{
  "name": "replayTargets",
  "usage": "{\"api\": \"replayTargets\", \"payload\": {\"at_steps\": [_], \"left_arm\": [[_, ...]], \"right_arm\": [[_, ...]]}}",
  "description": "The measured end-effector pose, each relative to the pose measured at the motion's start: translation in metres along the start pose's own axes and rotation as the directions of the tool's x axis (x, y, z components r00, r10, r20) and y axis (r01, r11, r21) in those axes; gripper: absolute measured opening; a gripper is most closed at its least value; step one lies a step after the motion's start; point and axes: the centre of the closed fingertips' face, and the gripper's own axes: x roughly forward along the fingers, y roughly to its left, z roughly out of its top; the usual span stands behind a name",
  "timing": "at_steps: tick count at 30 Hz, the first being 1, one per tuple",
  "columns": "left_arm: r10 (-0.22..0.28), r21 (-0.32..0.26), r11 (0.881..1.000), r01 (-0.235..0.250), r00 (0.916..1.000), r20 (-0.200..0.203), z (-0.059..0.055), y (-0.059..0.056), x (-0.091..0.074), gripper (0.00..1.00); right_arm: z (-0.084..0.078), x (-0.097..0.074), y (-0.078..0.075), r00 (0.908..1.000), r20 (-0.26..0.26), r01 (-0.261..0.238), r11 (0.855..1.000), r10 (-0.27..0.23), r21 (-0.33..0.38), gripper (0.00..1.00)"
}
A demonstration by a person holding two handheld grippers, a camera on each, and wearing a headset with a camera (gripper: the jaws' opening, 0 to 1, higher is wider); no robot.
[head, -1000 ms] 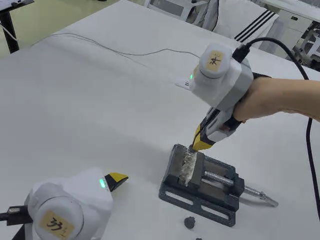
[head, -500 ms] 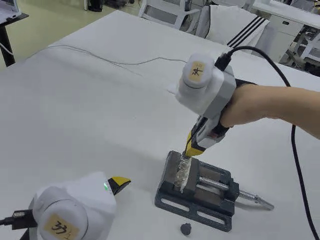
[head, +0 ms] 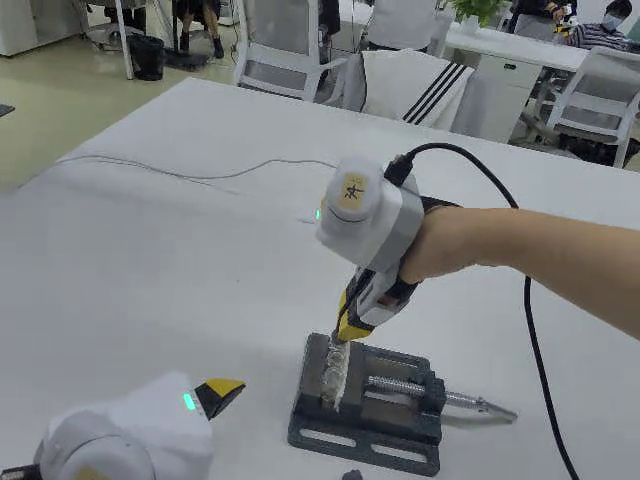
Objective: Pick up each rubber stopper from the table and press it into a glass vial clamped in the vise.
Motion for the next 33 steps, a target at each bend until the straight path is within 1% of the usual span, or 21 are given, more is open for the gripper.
{"api": "replayTargets", "payload": {"at_steps": [6, 7, 11, 16, 17, 18, 19, 21, 23, 24, 25, 27, 30, 33], "left_arm": [[0.013, 0.005, 1.000, -0.013, 0.9999, 0.001, 0.001, 0.002, -0.003, 0.98], [0.014, 0.008, 1.000, -0.014, 0.9999, 0.000, 0.001, 0.001, -0.004, 0.98], [0.018, 0.013, 1.000, -0.018, 0.9998, 0.003, 0.002, 0.000, -0.006, 0.98], [0.019, 0.015, 1.000, -0.019, 0.9998, 0.001, 0.000, 0.000, -0.008, 0.98], [0.019, 0.016, 1.000, -0.019, 0.9998, 0.000, 0.000, -0.001, -0.009, 0.98], [0.019, 0.017, 1.000, -0.019, 0.9998, -0.001, 0.000, -0.001, -0.009, 0.98], [0.019, 0.016, 1.000, -0.019, 0.9998, -0.002, -0.001, -0.001, -0.010, 0.98], [0.019, 0.017, 1.000, -0.019, 0.9998, -0.003, -0.001, -0.001, -0.010, 0.98], [0.019, 0.017, 1.000, -0.019, 0.9998, -0.002, -0.002, -0.002, -0.011, 0.98], [0.019, 0.015, 1.000, -0.019, 0.9998, -0.002, -0.002, -0.002, -0.011, 0.98], [0.019, 0.015, 1.000, -0.019, 0.9998, -0.002, -0.002, -0.002, -0.011, 0.98], [0.018, 0.013, 1.000, -0.018, 0.9998, -0.002, -0.002, -0.002, -0.011, 0.98], [0.017, 0.014, 1.000, -0.017, 0.9998, -0.005, -0.003, -0.003, -0.011, 0.98], [0.013, 0.016, 1.000, -0.013, 0.9999, -0.008, -0.005, -0.004, -0.011, 0.98]], "right_arm": [[0.001, 0.000, 0.000, 0.9995, 0.028, 0.018, 1.000, -0.017, -0.013, 0.00], [0.001, 0.000, -0.001, 0.9991, 0.036, 0.021, 1.000, -0.021, 0.001, 0.00], [0.000, 0.000, -0.001, 0.9974, 0.065, 0.031, 0.999, -0.031, 0.012, 0.00], [0.000, -0.001, -0.003, 0.9924, 0.114, 0.038, 0.997, -0.046, 0.071, 0.00], [0.000, -0.001, -0.004, 0.9911, 0.121, 0.045, 0.995, -0.055, 0.083, 0.01], [0.000, -0.002, -0.007, 0.9892, 0.127, 0.063, 0.994, -0.074, 0.088, 0.04], [-0.001, -0.003, -0.011, 0.9864, 0.134, 0.083, 0.992, -0.096, 0.099, 0.09], [-0.004, -0.004, -0.011, 0.9871, 0.133, 0.074, 0.990, -0.090, 0.120, 0.15], [-0.010, -0.003, -0.009, 0.9893, 0.116, 0.074, 0.989, -0.089, 0.129, 0.26], [-0.015, -0.002, -0.004, 0.9922, 0.102, 0.061, 0.991, -0.073, 0.120, 0.30], [-0.017, -0.001, -0.002, 0.9925, 0.099, 0.061, 0.992, -0.072, 0.115, 0.34], [-0.023, 0.000, 0.003, 0.9924, 0.095, 0.069, 0.992, -0.079, 0.106, 0.36], [-0.025, -0.001, 0.012, 0.9895, 0.125, 0.057, 0.992, -0.071, 0.114, 0.39], [-0.028, -0.002, 0.018, 0.9884, 0.130, 0.063, 0.992, -0.078, 0.112, 0.39]]}}
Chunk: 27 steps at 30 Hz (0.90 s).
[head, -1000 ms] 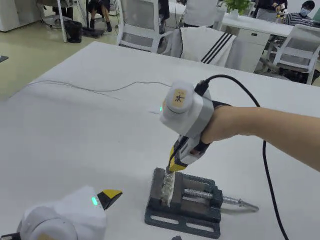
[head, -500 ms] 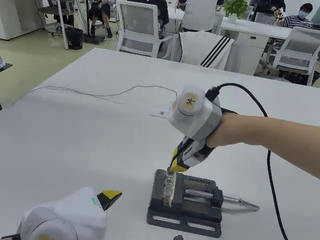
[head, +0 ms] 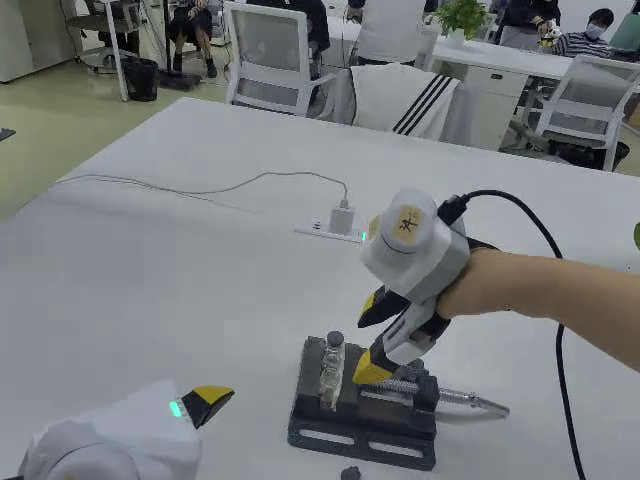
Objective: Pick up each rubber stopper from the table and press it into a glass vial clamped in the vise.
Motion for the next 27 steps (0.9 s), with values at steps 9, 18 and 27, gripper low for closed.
{"api": "replayTargets", "payload": {"at_steps": [9, 18, 27], "left_arm": [[-0.018, 0.017, 1.000, 0.019, 0.9998, -0.008, -0.001, -0.003, 0.000, 0.98], [-0.024, 0.025, 0.999, 0.024, 0.9996, -0.016, -0.005, -0.001, -0.004, 0.98], [-0.015, 0.023, 1.000, 0.015, 0.9997, -0.018, -0.009, 0.002, -0.007, 0.98]], "right_arm": [[-0.004, -0.009, 0.016, 0.9972, 0.074, 0.007, 0.998, -0.011, 0.055, 0.39], [-0.013, -0.020, 0.035, 0.9924, 0.120, 0.020, 0.996, -0.030, 0.084, 0.37], [-0.020, -0.028, 0.058, 0.9910, 0.133, 0.003, 0.998, -0.010, 0.058, 0.37]]}}
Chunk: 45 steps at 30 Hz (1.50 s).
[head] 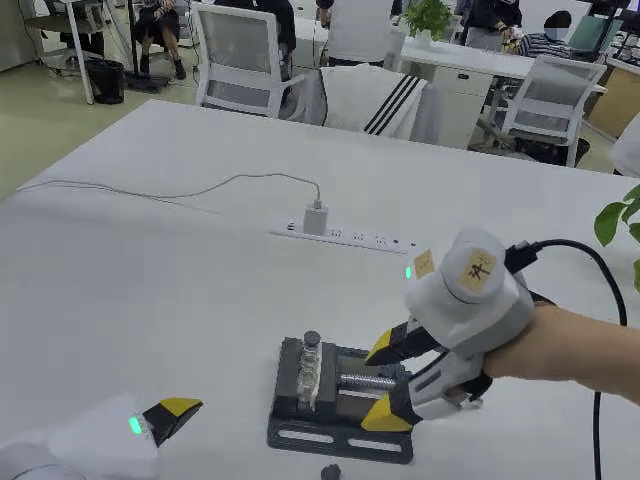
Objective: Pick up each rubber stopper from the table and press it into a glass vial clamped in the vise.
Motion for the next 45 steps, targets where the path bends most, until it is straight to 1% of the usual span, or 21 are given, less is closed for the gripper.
{"api": "replayTargets", "payload": {"at_steps": [3, 5, 9, 12, 16, 18, 21, 24, 27, 34, 40, 45], "left_arm": [[0.003, -0.003, 1.000, -0.003, 1.0000, -0.002, -0.001, 0.001, 0.000, 0.98], [0.004, -0.003, 1.000, -0.004, 1.0000, 0.000, -0.001, 0.000, -0.001, 0.97], [0.005, -0.008, 1.000, -0.005, 1.0000, 0.001, -0.003, 0.000, 0.000, 0.97], [0.006, -0.009, 1.000, -0.006, 1.0000, 0.002, -0.005, -0.001, -0.001, 0.97], [0.009, -0.018, 1.000, -0.008, 1.0000, 0.003, -0.007, -0.002, -0.002, 0.97], [0.009, -0.021, 1.000, -0.009, 1.0000, 0.003, -0.008, -0.002, -0.002, 0.97], [0.006, -0.024, 1.000, -0.006, 1.0000, 0.000, -0.011, -0.003, -0.002, 0.96], [0.005, -0.029, 1.000, -0.005, 1.0000, 0.003, -0.012, -0.004, -0.002, 0.96], [0.005, -0.031, 1.000, -0.005, 1.0000, 0.004, -0.012, -0.004, -0.002, 0.96], [0.009, -0.039, 0.999, -0.008, 0.9999, 0.008, -0.013, -0.005, -0.002, 0.96], [0.011, -0.044, 0.999, -0.010, 0.9999, 0.007, -0.014, -0.005, -0.003, 0.96], [0.010, -0.046, 0.999, -0.010, 0.9999, 0.006, -0.016, -0.005, -0.003, 0.96]], "right_arm": [[-0.002, -0.001, 0.007, 1.0000, 0.003, -0.009, 1.000, 0.009, -0.011, 0.36], [-0.003, 0.001, 0.016, 0.9995, 0.003, -0.031, 0.999, 0.031, -0.019, 0.34], [-0.010, 0.006, 0.031, 0.9975, -0.017, -0.070, 0.996, 0.069, -0.048, 0.33], [-0.014, 0.010, 0.042, 0.9941, -0.029, -0.106, 0.992, 0.105, -0.061, 0.29], [-0.021, 0.017, 0.055, 0.9901, -0.053, -0.133, 0.988, 0.130, -0.074, 0.28], [-0.023, 0.019, 0.059, 0.9881, -0.063, -0.146, 0.985, 0.141, -0.088, 0.27], [-0.027, 0.025, 0.065, 0.9854, -0.072, -0.160, 0.983, 0.154, -0.087, 0.25], [-0.029, 0.029, 0.066, 0.9856, -0.077, -0.157, 0.983, 0.150, -0.098, 0.23], [-0.028, 0.032, 0.069, 0.9854, -0.074, -0.161, 0.982, 0.153, -0.104, 0.19], [-0.026, 0.038, 0.074, 0.9844, -0.077, -0.168, 0.975, 0.158, -0.147, 0.10], [-0.028, 0.041, 0.072, 0.9836, -0.091, -0.169, 0.972, 0.156, -0.161, 0.05], [-0.029, 0.041, 0.074, 0.9812, -0.096, -0.182, 0.970, 0.168, -0.163, 0.03]]}}
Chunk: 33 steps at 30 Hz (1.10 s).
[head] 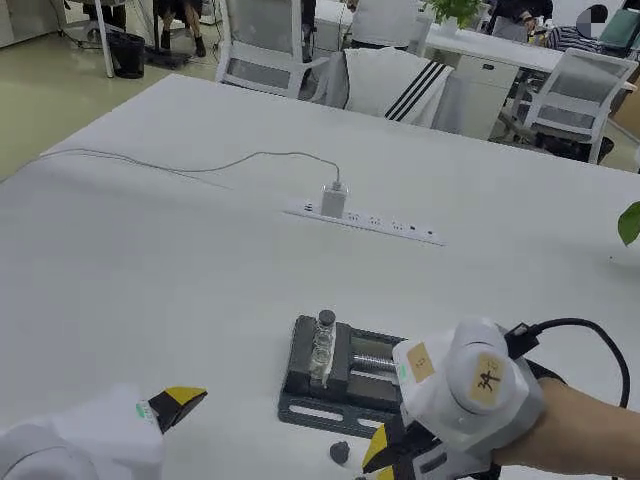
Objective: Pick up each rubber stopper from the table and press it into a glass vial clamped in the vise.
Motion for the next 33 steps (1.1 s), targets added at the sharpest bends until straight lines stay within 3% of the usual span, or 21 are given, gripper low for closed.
{"api": "replayTargets", "payload": {"at_steps": [16, 23, 33], "left_arm": [[0.000, -0.004, 1.000, 0.000, 1.0000, 0.001, -0.0015, 0.0015, 0.0013, 0.96], [0.001, -0.005, 1.000, -0.001, 1.0000, 0.000, -0.0019, 0.0014, 0.0014, 0.96], [-0.005, -0.001, 1.000, 0.005, 1.0000, -0.005, -0.0021, -0.0006, 0.0019, 0.96]], "right_arm": [[0.0015, 0.0052, 0.0006, 1.0000, -0.009, -0.002, 1.000, 0.001, -0.030, 0.00], [0.0062, 0.0076, 0.0017, 0.9999, 0.004, -0.013, 0.999, 0.013, 0.043, 0.00], [0.0045, 0.0065, 0.0024, 0.9999, 0.001, -0.017, 0.998, 0.017, 0.067, 0.00]]}}
